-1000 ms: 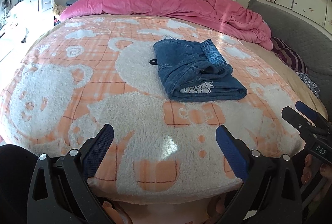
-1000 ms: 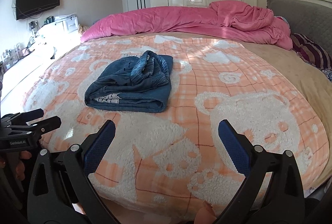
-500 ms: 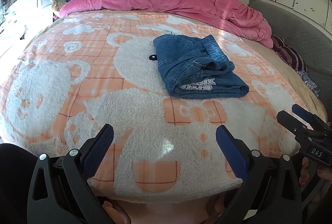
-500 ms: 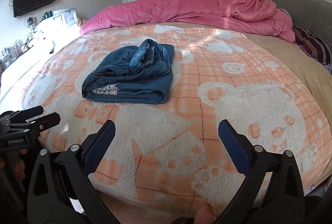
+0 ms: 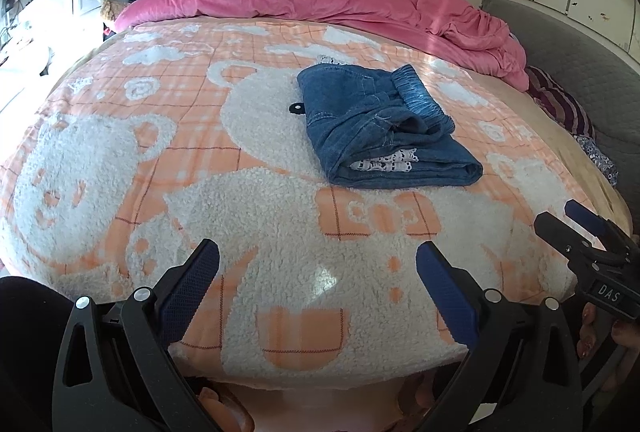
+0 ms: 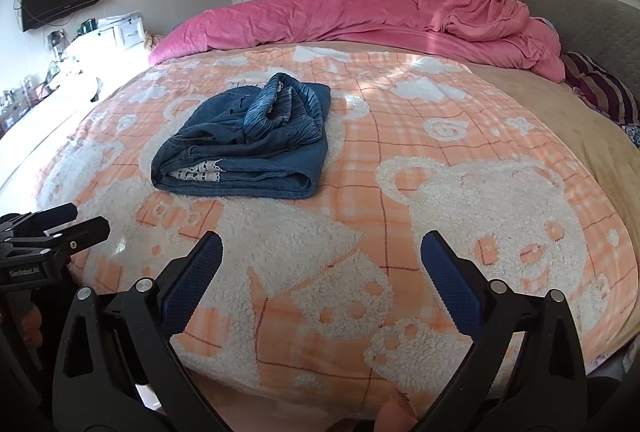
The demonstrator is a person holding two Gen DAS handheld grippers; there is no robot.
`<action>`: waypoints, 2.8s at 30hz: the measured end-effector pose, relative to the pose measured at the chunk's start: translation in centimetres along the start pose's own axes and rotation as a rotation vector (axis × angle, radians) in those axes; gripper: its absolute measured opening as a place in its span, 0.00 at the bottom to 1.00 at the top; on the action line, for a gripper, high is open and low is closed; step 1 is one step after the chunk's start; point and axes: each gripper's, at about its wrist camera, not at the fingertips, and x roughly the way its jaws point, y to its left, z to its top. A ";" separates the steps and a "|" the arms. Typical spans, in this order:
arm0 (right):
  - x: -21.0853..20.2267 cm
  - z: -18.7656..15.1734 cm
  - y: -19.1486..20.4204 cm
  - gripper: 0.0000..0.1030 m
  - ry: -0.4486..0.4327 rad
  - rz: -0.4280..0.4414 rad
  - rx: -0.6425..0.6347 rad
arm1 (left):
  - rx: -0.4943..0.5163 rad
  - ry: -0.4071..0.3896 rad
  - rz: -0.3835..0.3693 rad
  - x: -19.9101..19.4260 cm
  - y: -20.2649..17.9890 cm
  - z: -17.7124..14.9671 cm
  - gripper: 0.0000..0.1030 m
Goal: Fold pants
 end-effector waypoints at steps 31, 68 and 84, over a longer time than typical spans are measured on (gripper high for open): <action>0.2 0.0 -0.2 0.91 0.003 -0.004 -0.003 | 0.004 0.007 0.029 0.0 -0.3 0.0 0.96; 0.7 -0.1 -0.2 0.91 0.018 -0.007 -0.016 | 0.014 0.017 0.043 0.2 -0.3 0.0 0.96; 0.8 -0.2 -0.2 0.91 0.019 -0.014 -0.016 | 0.016 0.013 0.050 0.1 -0.2 0.1 0.96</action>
